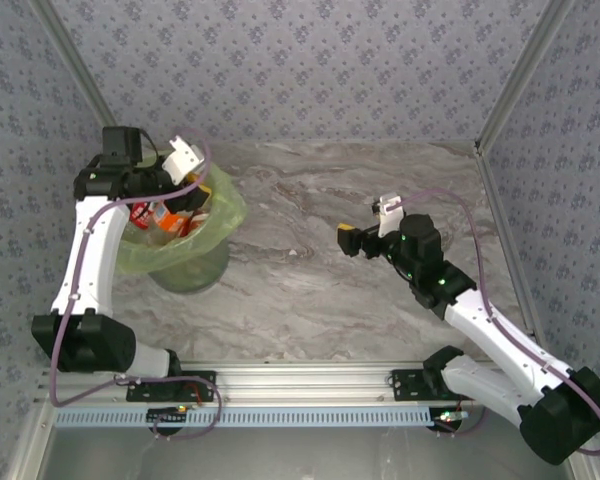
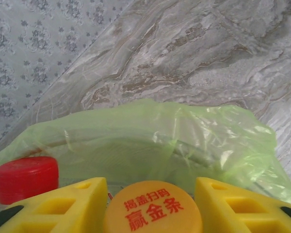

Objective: Put the plastic bottles in the bin

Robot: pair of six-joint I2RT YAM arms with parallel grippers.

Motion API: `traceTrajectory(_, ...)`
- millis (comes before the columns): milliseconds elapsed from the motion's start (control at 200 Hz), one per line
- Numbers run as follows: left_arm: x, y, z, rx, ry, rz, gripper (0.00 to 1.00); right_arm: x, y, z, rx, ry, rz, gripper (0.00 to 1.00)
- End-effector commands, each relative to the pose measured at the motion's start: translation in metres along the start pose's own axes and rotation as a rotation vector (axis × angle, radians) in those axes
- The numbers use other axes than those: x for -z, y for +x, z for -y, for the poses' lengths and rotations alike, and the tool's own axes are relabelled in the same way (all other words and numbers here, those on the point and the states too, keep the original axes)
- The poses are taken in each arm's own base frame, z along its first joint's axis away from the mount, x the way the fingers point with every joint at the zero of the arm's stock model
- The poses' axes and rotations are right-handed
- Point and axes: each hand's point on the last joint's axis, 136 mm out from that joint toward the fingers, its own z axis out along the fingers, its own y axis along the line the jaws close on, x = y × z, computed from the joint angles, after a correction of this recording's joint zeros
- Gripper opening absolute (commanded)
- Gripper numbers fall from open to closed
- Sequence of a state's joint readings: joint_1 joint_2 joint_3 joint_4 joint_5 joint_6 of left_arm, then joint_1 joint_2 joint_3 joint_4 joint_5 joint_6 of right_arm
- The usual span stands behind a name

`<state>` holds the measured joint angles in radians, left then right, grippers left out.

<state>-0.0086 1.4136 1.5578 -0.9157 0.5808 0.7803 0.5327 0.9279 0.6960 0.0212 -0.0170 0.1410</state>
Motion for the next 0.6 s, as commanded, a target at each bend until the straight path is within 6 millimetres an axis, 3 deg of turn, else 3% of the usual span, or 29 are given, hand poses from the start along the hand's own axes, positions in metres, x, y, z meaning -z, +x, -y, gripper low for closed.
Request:
traceTrajectory(0, 0.023, -0.012, -0.006, 0.007, -0.098, 0.035, 0.56, 0.005, 0.002, 0.003, 0.008, 0.022, 0.001, 0.99)
traceTrajectory(125, 0.056, -0.05, 0.003, -0.029, -0.174, 0.22, 0.82, 0.006, 0.003, 0.005, 0.008, 0.03, 0.0, 0.99)
traceTrajectory(230, 0.081, -0.077, 0.009, 0.002, -0.228, 0.351, 0.98, 0.005, 0.003, 0.005, 0.008, 0.034, -0.001, 0.99)
traceTrajectory(315, 0.091, -0.098, 0.01, 0.082, -0.287, 0.419, 0.99, 0.004, 0.002, 0.007, 0.005, 0.041, -0.001, 0.99)
traceTrajectory(470, 0.081, -0.134, 0.026, 0.201, -0.442, 0.457, 0.99, 0.002, 0.001, 0.017, -0.021, 0.1, 0.0, 0.99)
traceTrajectory(595, 0.051, -0.156, 0.057, 0.29, -0.439, 0.485, 0.99, 0.004, 0.002, 0.033, -0.05, 0.191, 0.004, 0.99)
